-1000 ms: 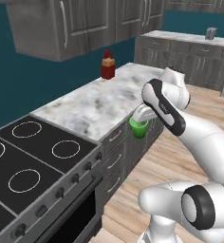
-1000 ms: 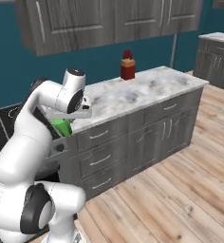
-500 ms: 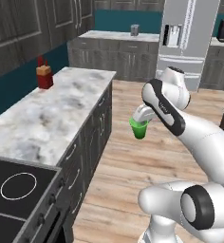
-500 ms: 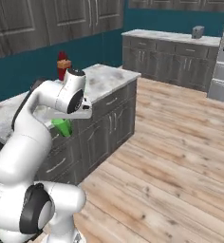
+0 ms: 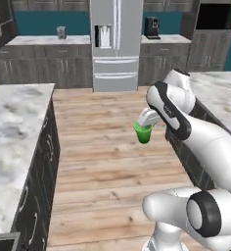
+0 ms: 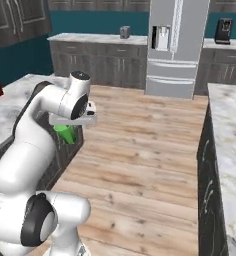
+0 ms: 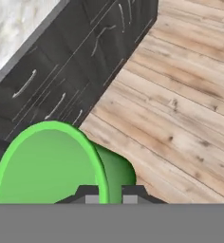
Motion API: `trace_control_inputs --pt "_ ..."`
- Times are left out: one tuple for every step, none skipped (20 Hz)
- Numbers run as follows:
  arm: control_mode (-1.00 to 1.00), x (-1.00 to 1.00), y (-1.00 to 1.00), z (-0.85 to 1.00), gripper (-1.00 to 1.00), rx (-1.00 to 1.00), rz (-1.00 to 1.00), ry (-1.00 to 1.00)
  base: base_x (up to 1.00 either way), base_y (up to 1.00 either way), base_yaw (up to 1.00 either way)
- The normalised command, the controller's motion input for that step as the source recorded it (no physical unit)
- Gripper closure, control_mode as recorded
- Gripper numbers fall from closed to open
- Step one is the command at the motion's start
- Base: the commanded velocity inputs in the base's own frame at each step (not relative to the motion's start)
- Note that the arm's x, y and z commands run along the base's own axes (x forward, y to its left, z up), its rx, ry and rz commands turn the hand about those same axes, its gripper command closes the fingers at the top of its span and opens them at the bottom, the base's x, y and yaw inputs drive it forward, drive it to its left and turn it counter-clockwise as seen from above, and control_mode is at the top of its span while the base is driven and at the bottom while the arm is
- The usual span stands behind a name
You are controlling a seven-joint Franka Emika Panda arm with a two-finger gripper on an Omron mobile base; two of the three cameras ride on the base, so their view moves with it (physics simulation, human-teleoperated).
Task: Pick the cup and bowl from the counter and place them on the counter next to the sink.
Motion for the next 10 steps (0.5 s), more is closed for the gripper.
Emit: trace_control_inputs --pt "1.0 0.0 0.0 0.0 1.0 0.0 0.0 0.0 0.49 0.37 -0.6" --pt "1.0 0.0 0.0 0.0 1.0 0.0 0.0 0.0 0.47 0.43 -0.57" --pt "1.0 0.0 0.0 0.0 1.0 0.0 0.0 0.0 0.44 0.49 -0.55" --pt "1.0 0.0 0.0 0.0 1.0 0.0 0.0 0.0 0.44 0.51 -0.54" --pt "1.0 0.0 0.0 0.0 1.0 0.0 0.0 0.0 0.4 0.55 -0.53" --pt "1.0 0.0 0.0 0.0 1.0 0.0 0.0 0.0 0.38 0.59 -0.52" --pt "1.0 0.0 0.0 0.0 1.0 0.0 0.0 0.0 0.34 0.66 -0.53" --pt "1.0 0.0 0.0 0.0 1.0 0.0 0.0 0.0 0.32 0.66 -0.53" --pt "1.0 0.0 0.0 0.0 1.0 0.0 0.0 0.0 0.33 0.62 -0.53" --pt "1.0 0.0 0.0 0.0 1.0 0.0 0.0 0.0 0.32 0.58 -0.53"
